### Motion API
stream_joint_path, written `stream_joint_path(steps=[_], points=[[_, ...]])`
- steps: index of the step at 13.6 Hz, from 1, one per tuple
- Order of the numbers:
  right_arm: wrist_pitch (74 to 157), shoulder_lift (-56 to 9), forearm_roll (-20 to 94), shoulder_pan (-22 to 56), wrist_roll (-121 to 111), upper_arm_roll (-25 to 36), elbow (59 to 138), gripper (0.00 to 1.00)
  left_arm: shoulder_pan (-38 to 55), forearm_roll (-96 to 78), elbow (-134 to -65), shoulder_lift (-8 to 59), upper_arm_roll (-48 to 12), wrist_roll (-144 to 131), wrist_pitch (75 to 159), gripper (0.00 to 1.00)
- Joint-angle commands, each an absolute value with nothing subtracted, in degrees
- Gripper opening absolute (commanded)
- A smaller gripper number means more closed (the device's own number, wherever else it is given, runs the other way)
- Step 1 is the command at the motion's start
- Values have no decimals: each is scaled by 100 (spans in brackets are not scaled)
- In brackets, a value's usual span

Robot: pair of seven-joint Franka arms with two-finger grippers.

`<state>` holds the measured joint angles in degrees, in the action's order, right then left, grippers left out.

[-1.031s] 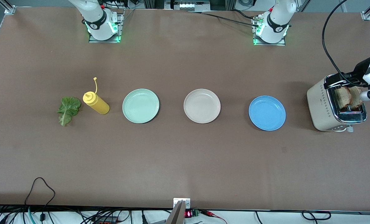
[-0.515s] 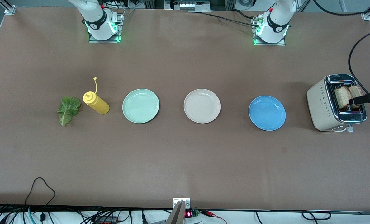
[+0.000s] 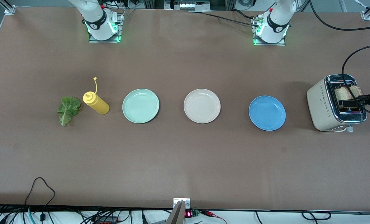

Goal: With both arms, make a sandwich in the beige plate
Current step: 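Reach the left gripper to the toast slice in the toaster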

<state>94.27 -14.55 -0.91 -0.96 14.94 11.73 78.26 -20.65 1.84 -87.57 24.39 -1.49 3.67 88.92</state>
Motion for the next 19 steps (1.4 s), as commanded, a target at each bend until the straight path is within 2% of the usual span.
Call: stream_joint_path(steps=[1, 7, 8, 11, 14, 18, 19], points=[[9475, -1494, -123, -88, 1564, 1116, 7778, 100, -2171, 334, -8745, 2513, -211, 571, 8763, 100], [9475, -1573, -167, 166, 1547, 1107, 7778, 100, -2276, 439, -8974, 2514, -211, 975, 8763, 98], [9475, -1599, -167, 228, 1547, 1107, 7787, 100, -2285, 439, -9000, 2514, -211, 976, 8754, 90], [9448, -1678, -176, 456, 1529, 1107, 7805, 100, -2285, 439, -9070, 2549, -220, 976, 8754, 59], [9466, -1723, -150, 650, 1538, 1107, 7805, 100, -2285, 439, -9062, 2610, -211, 976, 8754, 42], [9387, -1626, -167, 984, 1477, 1108, 7778, 100, -2285, 431, -8983, 2584, -220, 984, 8693, 4], [9395, -1609, -132, 993, 1485, 1099, 7778, 100, -2294, 431, -8913, 2575, -220, 1028, 8623, 1]])
